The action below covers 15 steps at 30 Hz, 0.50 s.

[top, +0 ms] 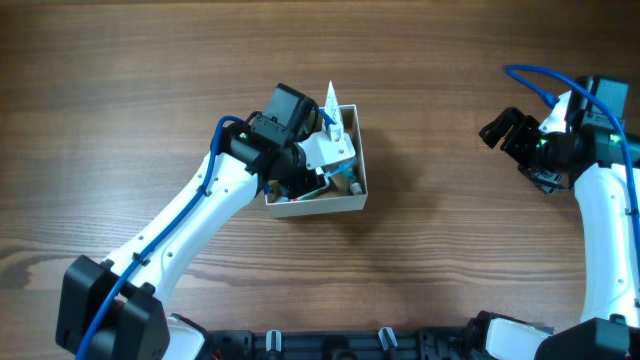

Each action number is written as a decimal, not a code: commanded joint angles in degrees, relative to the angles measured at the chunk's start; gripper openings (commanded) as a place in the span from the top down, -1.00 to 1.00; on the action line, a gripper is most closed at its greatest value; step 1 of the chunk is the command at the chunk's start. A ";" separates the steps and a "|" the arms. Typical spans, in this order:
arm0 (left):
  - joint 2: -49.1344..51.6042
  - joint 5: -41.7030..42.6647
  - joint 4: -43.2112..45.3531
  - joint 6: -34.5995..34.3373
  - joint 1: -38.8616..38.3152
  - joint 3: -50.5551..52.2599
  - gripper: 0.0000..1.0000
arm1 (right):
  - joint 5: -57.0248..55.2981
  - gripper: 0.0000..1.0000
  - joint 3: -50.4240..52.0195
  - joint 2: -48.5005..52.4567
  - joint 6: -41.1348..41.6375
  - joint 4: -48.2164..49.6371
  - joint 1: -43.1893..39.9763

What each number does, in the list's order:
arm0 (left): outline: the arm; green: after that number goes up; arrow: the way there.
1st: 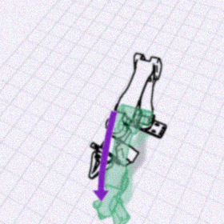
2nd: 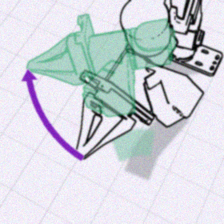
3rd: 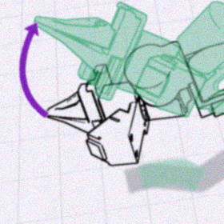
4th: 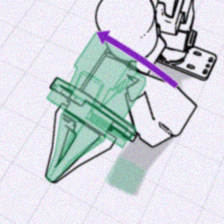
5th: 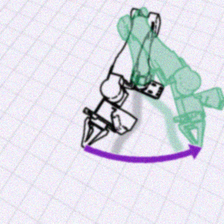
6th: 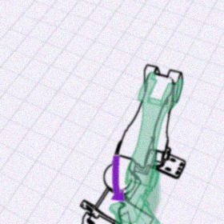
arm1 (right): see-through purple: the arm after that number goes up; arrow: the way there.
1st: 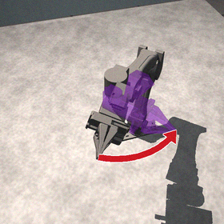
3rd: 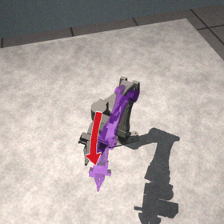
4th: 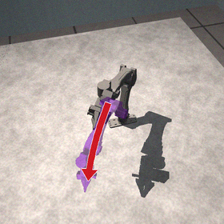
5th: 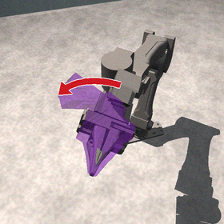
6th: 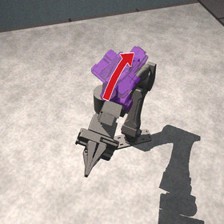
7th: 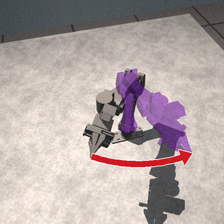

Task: Pack container
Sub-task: 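Place the toothbrush into the box and open the left gripper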

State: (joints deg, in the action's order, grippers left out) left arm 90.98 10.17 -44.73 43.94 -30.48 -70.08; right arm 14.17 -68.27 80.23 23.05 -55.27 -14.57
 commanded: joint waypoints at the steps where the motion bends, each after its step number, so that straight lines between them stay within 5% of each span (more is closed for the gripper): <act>1: -1.14 -0.61 0.04 -4.09 0.33 -0.57 -0.99 | 0.74 -1.00 0.09 -0.72 -0.50 -0.55 -0.13; 9: -15.87 -7.06 -0.07 -23.80 3.39 -0.76 -1.00 | -0.79 -1.00 -0.83 -1.97 -5.51 0.00 0.52; 15: -17.73 -9.62 0.46 -36.39 18.67 -0.76 -1.00 | -10.32 -0.99 -6.03 -4.31 -12.39 4.20 9.55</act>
State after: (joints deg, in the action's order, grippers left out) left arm 71.83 3.99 -44.69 18.04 -19.11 -70.19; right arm 8.88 -70.61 77.82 16.51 -53.17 -9.39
